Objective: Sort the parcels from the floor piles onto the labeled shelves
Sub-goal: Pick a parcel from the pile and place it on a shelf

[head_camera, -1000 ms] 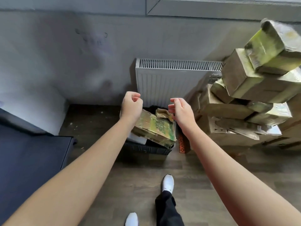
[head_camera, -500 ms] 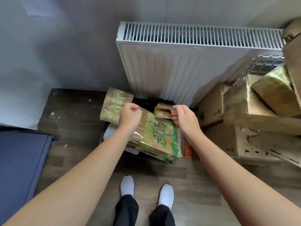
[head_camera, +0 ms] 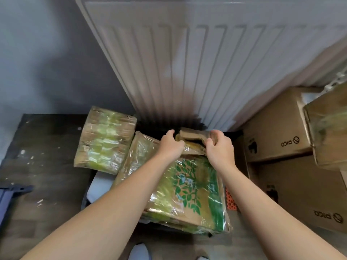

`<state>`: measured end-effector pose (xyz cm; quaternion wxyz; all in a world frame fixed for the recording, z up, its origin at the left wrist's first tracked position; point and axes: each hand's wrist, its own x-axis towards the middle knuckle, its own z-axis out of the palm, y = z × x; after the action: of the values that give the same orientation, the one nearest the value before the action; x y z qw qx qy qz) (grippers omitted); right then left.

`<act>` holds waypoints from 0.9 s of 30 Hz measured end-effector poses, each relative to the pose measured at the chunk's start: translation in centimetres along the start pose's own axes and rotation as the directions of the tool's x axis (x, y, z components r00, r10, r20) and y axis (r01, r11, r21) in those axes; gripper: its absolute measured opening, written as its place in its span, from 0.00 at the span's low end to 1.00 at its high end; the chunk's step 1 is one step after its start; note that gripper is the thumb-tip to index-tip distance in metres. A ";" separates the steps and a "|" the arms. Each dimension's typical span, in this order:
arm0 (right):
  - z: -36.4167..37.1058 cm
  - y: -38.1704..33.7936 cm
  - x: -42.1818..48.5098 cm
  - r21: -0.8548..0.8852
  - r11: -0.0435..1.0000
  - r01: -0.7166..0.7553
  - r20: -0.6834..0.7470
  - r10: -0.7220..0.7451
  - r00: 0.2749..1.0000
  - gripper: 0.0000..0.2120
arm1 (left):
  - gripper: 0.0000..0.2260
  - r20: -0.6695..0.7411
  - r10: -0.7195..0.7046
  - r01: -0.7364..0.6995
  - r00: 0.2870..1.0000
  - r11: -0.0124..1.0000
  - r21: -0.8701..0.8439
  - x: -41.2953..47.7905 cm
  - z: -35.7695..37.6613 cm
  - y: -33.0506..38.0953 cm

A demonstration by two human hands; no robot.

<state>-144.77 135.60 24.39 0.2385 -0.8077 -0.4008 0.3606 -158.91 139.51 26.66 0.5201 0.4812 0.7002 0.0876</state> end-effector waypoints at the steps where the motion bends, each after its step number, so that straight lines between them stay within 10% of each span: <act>1: 0.2 0.3 0.6 -0.025 1.000 -0.007 -0.018 0.006 1.000 0.19 | 0.28 0.009 -0.022 0.022 1.000 1.000 -0.002 0.9 0.3 0.0; 14: -1.6 -0.7 -0.2 0.106 0.994 -0.016 -0.128 0.030 0.991 0.18 | 0.25 0.003 -0.116 0.113 0.993 0.955 -0.273 0.0 -0.1 2.0; 22: -7.1 -9.2 -7.2 0.299 0.953 0.041 -0.099 -0.012 0.995 0.19 | 0.18 -0.044 -0.195 0.121 0.980 0.756 -0.643 -9.3 -7.3 4.0; 27: -11.3 -17.1 -11.4 0.410 0.882 -0.231 0.311 0.103 0.945 0.44 | 0.16 -0.070 -0.151 0.035 0.986 0.601 -0.799 -17.3 -13.4 4.9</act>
<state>-148.92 134.81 47.41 0.3239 -0.7051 -0.2662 0.5719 -167.05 133.84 46.80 0.6365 0.1564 0.6449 0.3931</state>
